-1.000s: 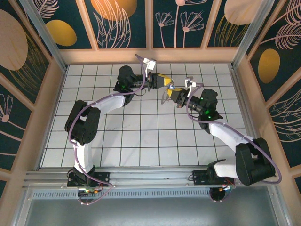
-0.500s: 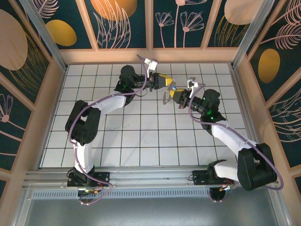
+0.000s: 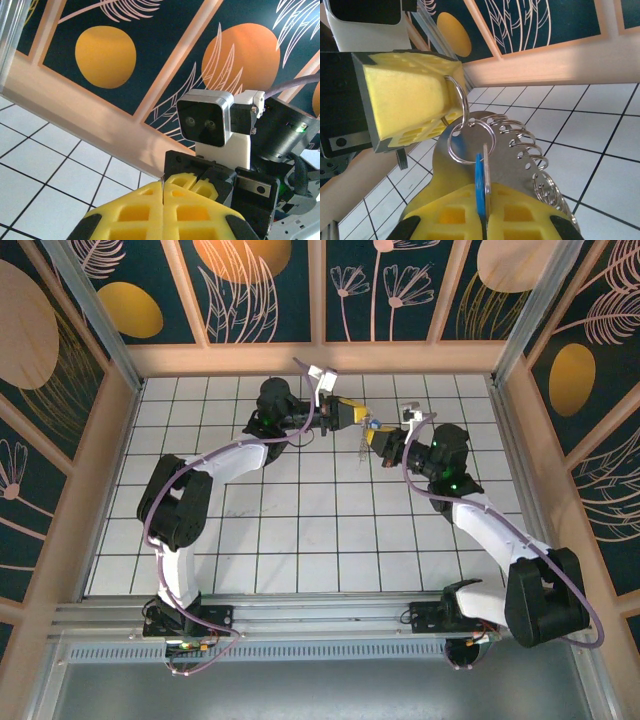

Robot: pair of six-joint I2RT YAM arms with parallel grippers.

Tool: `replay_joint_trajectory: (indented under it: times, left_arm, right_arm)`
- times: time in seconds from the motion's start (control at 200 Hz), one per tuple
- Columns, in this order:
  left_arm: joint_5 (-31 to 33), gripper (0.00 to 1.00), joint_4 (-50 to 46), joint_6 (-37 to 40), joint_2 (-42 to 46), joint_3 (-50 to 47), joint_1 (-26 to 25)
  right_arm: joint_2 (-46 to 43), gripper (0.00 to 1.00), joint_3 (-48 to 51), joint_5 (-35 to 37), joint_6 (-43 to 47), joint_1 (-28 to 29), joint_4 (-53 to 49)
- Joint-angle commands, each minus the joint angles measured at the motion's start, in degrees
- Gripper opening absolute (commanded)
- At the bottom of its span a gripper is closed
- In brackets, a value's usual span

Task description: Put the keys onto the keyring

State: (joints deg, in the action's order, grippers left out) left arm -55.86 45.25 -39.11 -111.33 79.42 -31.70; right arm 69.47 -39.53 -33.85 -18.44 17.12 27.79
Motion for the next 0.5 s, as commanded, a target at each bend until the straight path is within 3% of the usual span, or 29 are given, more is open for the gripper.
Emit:
replay_joint_trajectory:
  times: [0.0, 0.496]
  left_arm:
    - [1.45, 0.0, 0.59, 2.92, 3.79, 0.18, 0.59]
    - [1.02, 0.0, -1.09, 5.05, 4.73, -1.01, 0.59]
  right_arm:
    - [-0.59, 0.0, -2.69, 1.59, 1.8, -0.65, -3.73]
    - [3.27, 0.0, -8.96, 0.44, 2.88, 1.75, -6.26]
